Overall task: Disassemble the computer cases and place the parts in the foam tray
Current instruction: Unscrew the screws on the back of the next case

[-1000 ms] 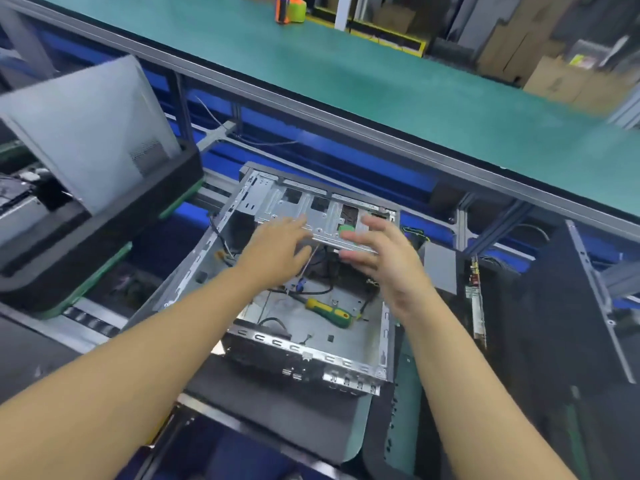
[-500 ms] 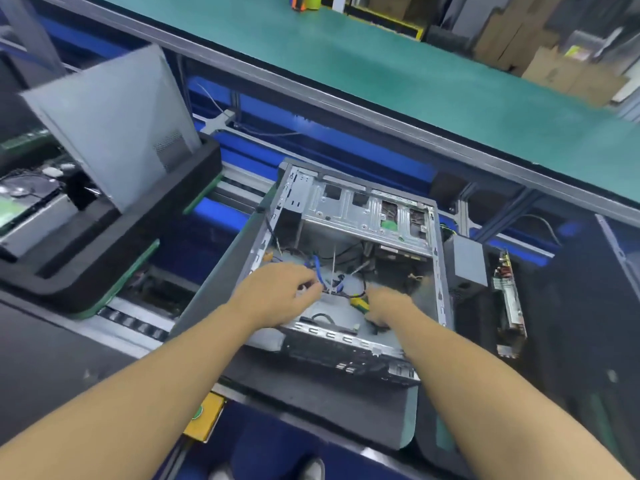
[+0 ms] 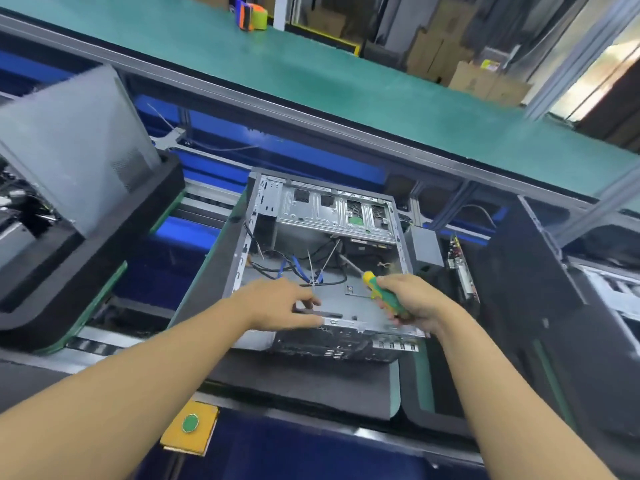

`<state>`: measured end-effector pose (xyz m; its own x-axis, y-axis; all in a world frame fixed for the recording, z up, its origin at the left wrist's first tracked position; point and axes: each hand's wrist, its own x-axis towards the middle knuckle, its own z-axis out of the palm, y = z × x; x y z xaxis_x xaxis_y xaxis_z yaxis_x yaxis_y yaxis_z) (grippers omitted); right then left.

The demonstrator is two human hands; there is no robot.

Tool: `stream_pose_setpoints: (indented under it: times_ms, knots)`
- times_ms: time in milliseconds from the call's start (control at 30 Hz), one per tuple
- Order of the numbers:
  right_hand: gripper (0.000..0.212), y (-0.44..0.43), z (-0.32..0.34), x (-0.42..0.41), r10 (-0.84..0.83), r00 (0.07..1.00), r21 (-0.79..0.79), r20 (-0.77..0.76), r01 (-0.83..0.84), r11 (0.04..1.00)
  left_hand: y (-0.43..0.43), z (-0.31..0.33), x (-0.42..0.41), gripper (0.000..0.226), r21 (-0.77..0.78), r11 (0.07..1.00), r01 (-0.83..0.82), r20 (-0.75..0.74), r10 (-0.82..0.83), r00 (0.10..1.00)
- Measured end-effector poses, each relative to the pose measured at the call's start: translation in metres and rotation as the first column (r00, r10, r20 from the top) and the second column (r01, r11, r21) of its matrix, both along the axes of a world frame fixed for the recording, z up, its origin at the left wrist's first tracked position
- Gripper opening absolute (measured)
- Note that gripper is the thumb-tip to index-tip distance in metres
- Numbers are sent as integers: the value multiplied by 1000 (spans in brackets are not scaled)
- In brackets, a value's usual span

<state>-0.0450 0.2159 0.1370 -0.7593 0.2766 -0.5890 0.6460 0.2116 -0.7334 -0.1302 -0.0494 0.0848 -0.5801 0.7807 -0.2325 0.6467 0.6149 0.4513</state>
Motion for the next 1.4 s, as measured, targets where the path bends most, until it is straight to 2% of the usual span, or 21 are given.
stream_pose_setpoints:
  times_ms: [100,200,267,400,500,633,700,767,833,1133,1400]
  knots:
    - [16,-19,-19,29,-268,918,-318,-292,171,933,13,3,7,61,45,997,60,79,-63,995]
    - [8,-30,-29,49,-438,812,-448,-385,250,858,28,-5,21,56,-16,989,145,-88,-146,985]
    - [7,-35,-30,61,-437,801,-438,-408,249,864,31,-9,23,52,-75,984,163,-222,-176,959]
    - [24,-55,-36,88,-347,836,-400,-426,170,901,31,-11,27,57,-87,985,148,-336,-169,927]
    - [26,-72,-49,111,-260,900,-426,-351,94,900,32,-14,30,59,-77,991,106,-400,-128,907]
    - [21,-94,-65,134,-145,949,-318,-281,51,947,33,-11,33,75,-88,993,73,-416,-103,903]
    - [34,-104,-70,143,-155,949,-289,-276,72,955,33,-9,32,82,-100,994,53,-424,-91,901]
    - [51,-113,-70,149,-167,954,-282,-251,93,955,32,-10,33,78,-108,993,40,-420,-82,904]
    - [57,-121,-67,148,-178,953,-285,-246,105,953,33,-10,32,74,-112,993,37,-415,-80,906]
    - [60,-125,-69,140,-226,936,-289,-269,145,946,32,-6,35,72,-150,989,17,-464,-86,882]
    - [60,-127,-66,139,-245,935,-320,-256,157,934,33,-6,35,82,-163,986,27,-465,-101,879]
